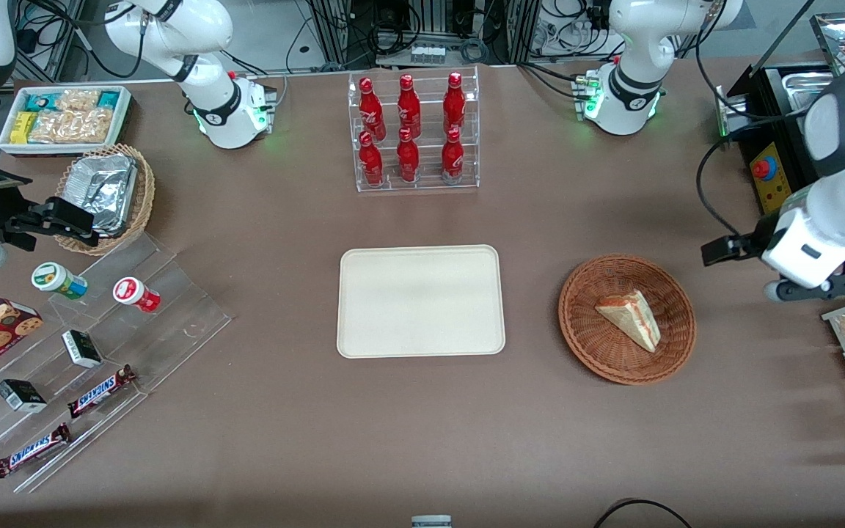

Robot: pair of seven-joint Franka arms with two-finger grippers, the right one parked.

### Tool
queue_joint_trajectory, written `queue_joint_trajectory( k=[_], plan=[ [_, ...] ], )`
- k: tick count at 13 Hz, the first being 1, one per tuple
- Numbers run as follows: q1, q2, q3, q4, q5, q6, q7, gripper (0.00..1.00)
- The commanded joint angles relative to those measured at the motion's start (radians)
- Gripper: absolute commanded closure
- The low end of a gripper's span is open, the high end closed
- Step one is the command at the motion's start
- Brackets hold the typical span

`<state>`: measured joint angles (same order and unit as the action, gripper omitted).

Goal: Place sandwich from basket to tray
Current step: 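Move the left gripper down over the wrapped sandwich in the wicker basket, then close the left gripper on the wrapped sandwich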

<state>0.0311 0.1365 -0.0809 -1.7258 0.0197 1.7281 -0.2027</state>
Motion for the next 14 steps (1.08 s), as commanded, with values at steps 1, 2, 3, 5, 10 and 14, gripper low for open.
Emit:
queue_joint_trajectory(
  k=[1, 2, 3, 5, 10, 14],
  plan=[
    [-0.005, 0.026, -0.010, -0.049, 0.002, 0.091, -0.114, 0.00],
    [-0.005, 0.047, -0.022, -0.061, 0.003, 0.126, -0.174, 0.00],
    [-0.005, 0.066, -0.037, -0.073, 0.003, 0.166, -0.243, 0.00],
    [-0.005, 0.090, -0.054, -0.106, 0.006, 0.238, -0.349, 0.00],
    [-0.007, 0.130, -0.101, -0.219, 0.016, 0.441, -0.565, 0.00],
    [-0.007, 0.133, -0.103, -0.302, 0.019, 0.516, -0.648, 0.00]
  ],
)
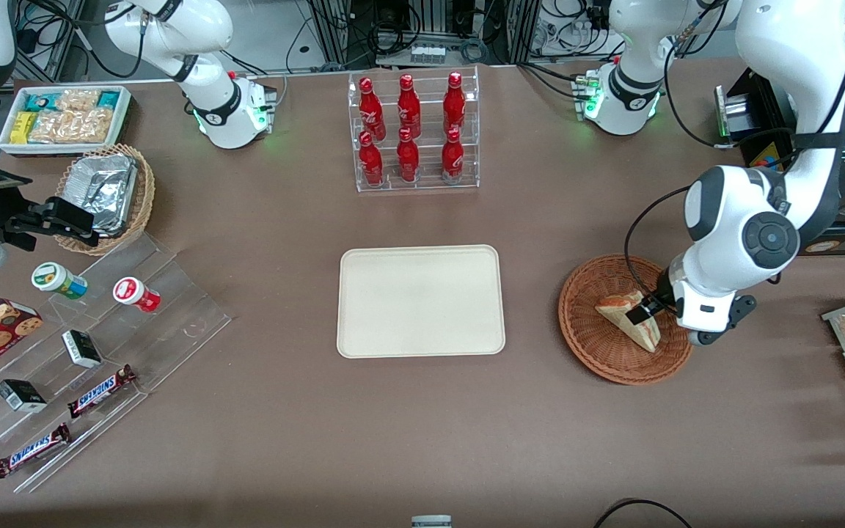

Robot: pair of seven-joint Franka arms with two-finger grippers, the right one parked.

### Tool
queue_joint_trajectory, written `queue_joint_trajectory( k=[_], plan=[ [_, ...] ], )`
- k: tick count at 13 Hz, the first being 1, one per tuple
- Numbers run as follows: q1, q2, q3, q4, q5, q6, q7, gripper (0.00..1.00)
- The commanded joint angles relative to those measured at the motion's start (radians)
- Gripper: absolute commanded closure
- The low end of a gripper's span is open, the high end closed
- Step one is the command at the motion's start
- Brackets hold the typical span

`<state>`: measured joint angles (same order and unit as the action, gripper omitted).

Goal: Place sandwich from basket to tray
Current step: 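Close the left gripper on the wrapped sandwich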

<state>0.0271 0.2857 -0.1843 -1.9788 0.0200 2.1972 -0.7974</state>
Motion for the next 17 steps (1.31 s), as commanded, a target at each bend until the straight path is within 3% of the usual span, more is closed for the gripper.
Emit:
queue_joint_trajectory(
  k=[1, 8, 17],
  plan=[
    [-0.003, -0.017, 0.000, -0.076, 0.018, 0.074, -0.065, 0.00],
    [-0.045, -0.020, 0.006, -0.187, 0.052, 0.222, -0.173, 0.00],
    [-0.036, 0.001, 0.016, -0.175, 0.084, 0.277, -0.183, 0.00]
  ],
)
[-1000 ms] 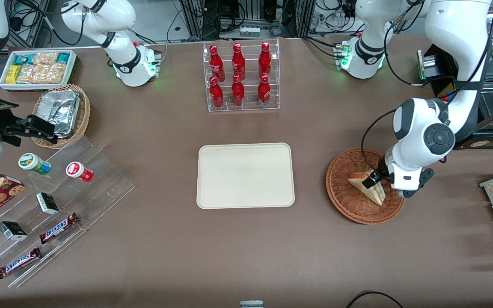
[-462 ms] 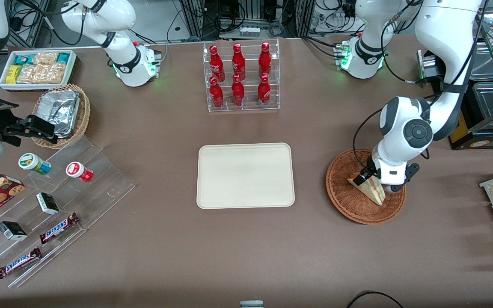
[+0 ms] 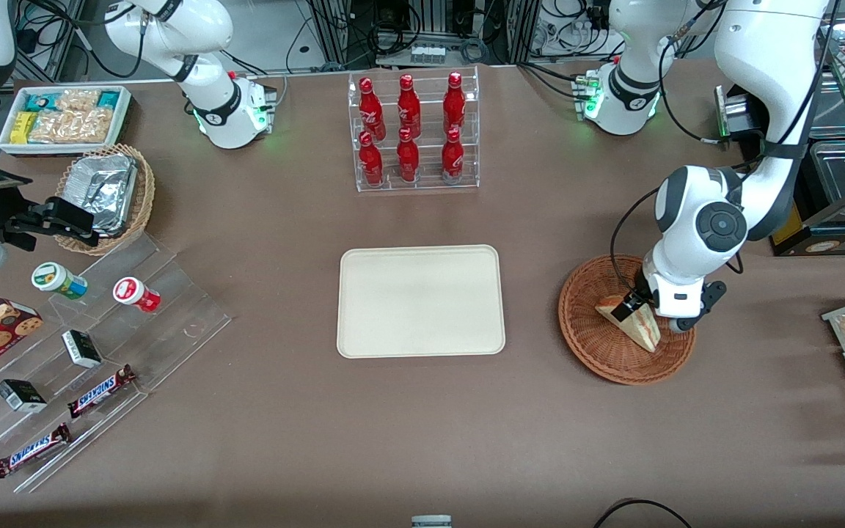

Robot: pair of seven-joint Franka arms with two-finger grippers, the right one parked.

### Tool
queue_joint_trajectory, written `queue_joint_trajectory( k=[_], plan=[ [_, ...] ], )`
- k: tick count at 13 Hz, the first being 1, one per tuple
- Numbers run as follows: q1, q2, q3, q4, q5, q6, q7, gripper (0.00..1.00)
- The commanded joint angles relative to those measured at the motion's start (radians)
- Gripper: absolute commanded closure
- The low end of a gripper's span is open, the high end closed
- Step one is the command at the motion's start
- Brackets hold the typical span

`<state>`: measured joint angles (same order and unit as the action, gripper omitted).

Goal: Place sandwich from basket to tray
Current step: 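Lift the sandwich and carry it over the cream tray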

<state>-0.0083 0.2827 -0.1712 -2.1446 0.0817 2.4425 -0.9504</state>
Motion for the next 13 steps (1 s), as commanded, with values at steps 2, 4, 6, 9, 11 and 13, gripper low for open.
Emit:
queue_joint_trajectory(
  k=[2, 4, 6, 9, 11, 13],
  plan=[
    [-0.001, 0.015, 0.002, -0.008, 0.023, 0.035, -0.030, 0.01],
    [-0.001, 0.024, 0.021, -0.006, 0.024, 0.055, -0.030, 0.03],
    [0.001, 0.035, 0.022, -0.006, 0.023, 0.067, -0.030, 0.54],
    [-0.001, 0.032, 0.022, 0.002, 0.023, 0.064, -0.030, 1.00],
    [-0.001, 0.021, 0.021, 0.012, 0.023, 0.052, -0.030, 1.00],
    [-0.005, 0.003, 0.019, 0.046, 0.023, -0.034, -0.021, 1.00]
  ],
)
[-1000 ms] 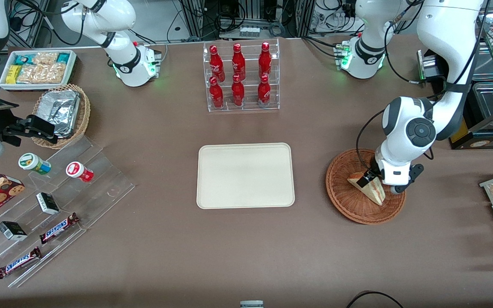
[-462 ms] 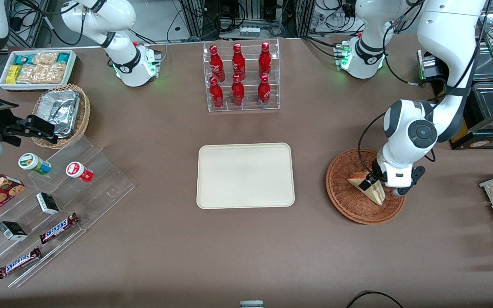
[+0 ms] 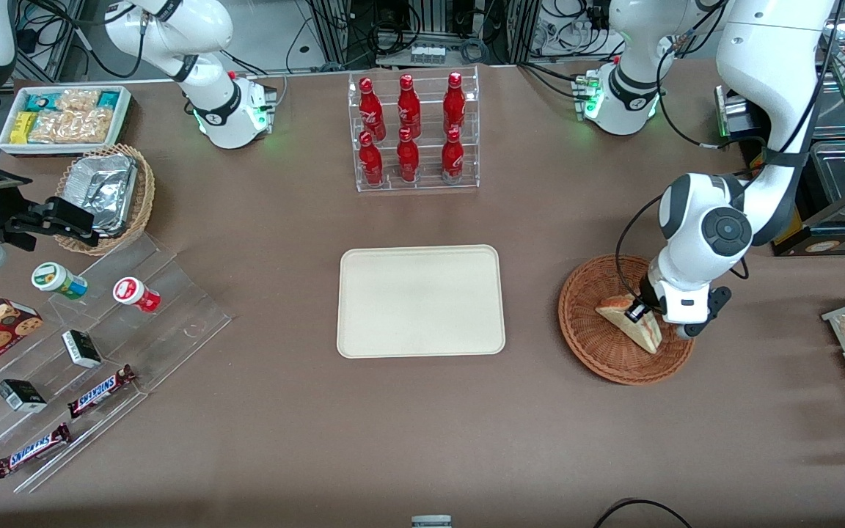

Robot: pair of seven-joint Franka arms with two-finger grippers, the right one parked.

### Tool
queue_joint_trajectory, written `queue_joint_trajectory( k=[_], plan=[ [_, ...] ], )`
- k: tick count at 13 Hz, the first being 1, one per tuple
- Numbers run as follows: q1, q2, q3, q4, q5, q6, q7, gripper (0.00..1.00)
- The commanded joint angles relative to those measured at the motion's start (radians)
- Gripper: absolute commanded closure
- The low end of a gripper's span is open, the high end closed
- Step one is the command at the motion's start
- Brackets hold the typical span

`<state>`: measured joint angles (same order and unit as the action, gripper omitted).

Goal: Place sandwich from basket to tray
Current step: 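Lift the sandwich and carry it over the cream tray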

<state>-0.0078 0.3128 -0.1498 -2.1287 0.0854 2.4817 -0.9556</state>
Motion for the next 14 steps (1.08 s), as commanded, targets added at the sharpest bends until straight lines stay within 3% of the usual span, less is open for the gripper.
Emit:
queue_joint_trajectory(
  k=[1, 7, 10, 14],
  plan=[
    [-0.011, -0.035, -0.004, 0.062, 0.019, -0.139, -0.008, 1.00],
    [-0.069, -0.038, -0.042, 0.372, 0.016, -0.553, -0.002, 1.00],
    [-0.174, -0.006, -0.043, 0.467, 0.011, -0.601, 0.011, 1.00],
    [-0.364, 0.158, -0.042, 0.645, 0.008, -0.612, 0.057, 1.00]
  ],
)
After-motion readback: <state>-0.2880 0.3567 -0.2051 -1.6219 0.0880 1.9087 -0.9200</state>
